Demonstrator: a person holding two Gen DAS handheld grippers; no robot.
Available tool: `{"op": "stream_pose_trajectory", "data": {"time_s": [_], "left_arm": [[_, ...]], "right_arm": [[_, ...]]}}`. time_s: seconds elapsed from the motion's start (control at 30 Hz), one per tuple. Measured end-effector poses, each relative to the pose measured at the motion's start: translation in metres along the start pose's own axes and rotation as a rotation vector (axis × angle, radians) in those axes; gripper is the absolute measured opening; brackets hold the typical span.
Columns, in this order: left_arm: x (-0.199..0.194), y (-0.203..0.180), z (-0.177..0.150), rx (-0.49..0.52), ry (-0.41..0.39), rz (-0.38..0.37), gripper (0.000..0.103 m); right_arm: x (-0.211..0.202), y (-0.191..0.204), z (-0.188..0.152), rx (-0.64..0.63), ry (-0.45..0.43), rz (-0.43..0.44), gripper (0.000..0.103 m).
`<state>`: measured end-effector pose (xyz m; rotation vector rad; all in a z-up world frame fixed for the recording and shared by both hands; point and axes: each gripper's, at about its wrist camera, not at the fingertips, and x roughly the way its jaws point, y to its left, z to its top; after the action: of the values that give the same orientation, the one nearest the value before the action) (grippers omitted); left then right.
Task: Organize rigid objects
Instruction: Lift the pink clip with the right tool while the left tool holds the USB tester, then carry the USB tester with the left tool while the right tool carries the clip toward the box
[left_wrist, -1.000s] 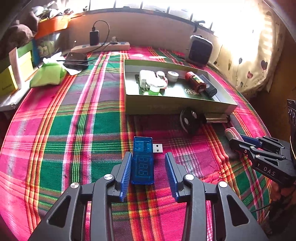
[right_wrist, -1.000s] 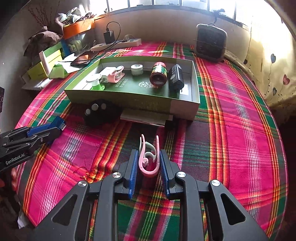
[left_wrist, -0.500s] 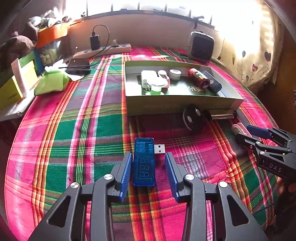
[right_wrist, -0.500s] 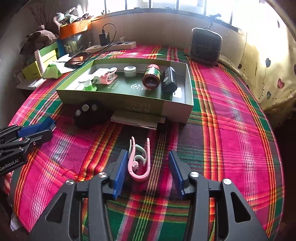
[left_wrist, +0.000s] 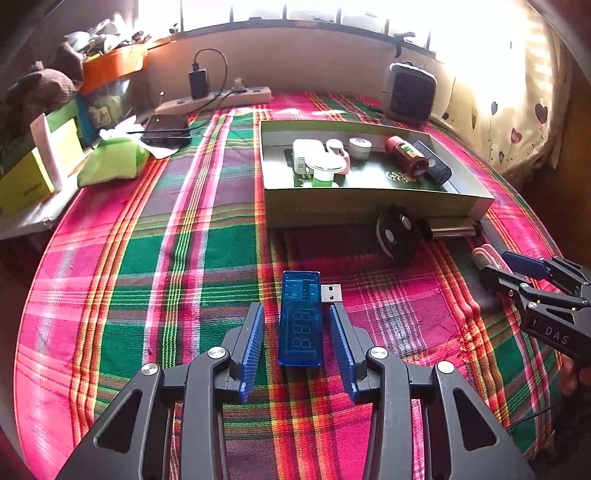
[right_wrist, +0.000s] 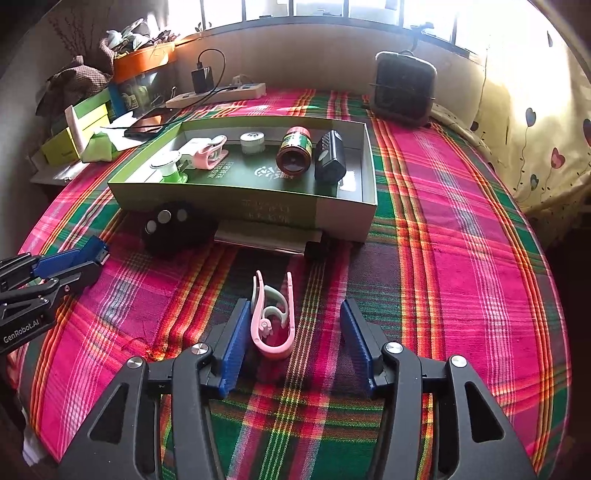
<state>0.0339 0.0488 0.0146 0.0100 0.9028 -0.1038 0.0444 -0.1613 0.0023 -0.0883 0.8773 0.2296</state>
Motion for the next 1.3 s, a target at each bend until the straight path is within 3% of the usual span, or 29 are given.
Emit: {"op": "stream_pose_trajectory", "data": {"time_s": [0.33, 0.53, 1.3], "left_arm": [[0.0005, -0.0030, -0.0002, 0.019, -0.007, 0.025, 0.033], [-0.0001, -0.0027, 0.0000, 0.016, -0.008, 0.019, 0.023], [-0.0061, -0.0052, 0.0053, 0.004, -0.013, -0.011, 0.021]], "right_arm": [[-0.0023, 0.0008, -0.0009, 0.001, -0.007, 0.003, 0.031], [-0.0032, 0.0001, -0.0013, 0.009, -0.009, 0.007, 0.025], [-0.0068, -0.0014, -0.0017, 0.017, -0.013, 0.029, 0.024]]}}
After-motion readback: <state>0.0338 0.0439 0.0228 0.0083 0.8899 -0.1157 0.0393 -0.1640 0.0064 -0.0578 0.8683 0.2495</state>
